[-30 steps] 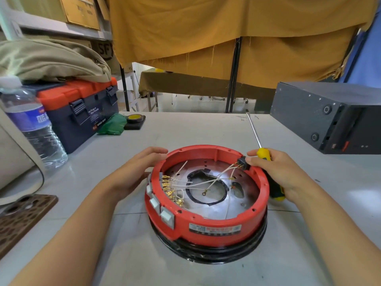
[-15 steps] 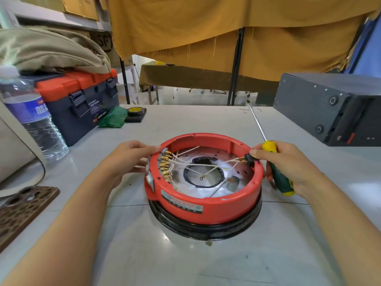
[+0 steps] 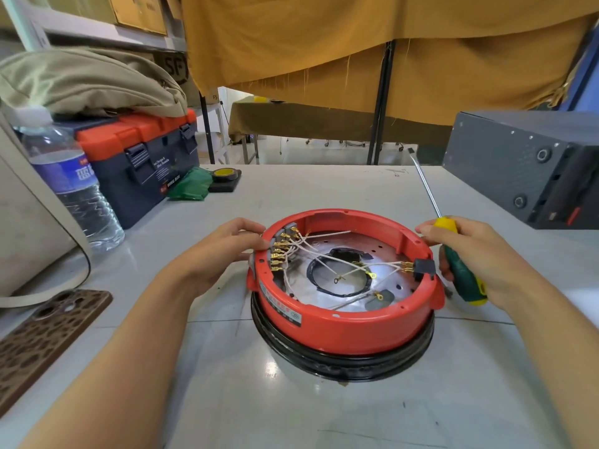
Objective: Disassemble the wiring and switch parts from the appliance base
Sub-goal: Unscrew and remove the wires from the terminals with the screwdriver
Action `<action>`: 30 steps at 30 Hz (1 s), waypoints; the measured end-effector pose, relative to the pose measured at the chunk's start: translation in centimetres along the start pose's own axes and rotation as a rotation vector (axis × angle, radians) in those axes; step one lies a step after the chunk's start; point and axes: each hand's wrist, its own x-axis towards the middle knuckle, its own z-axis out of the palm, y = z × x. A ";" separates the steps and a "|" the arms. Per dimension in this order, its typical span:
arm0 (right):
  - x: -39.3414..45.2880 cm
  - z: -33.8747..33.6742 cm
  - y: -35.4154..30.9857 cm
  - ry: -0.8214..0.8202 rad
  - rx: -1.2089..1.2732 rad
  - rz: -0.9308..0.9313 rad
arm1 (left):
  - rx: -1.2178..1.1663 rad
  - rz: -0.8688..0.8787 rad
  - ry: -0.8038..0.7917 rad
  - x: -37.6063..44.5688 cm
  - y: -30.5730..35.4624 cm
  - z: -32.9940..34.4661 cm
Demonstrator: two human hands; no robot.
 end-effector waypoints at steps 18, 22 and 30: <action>0.3 -0.1 -0.5 -0.122 0.138 -0.033 | 0.121 0.105 -0.002 1.8 1.4 0.0; 0.2 -0.5 -0.7 -0.156 0.253 -0.085 | 0.179 0.116 -0.009 2.6 2.0 0.7; 0.1 -1.4 -0.9 -0.379 0.940 0.004 | 0.469 0.212 0.013 2.7 2.8 2.0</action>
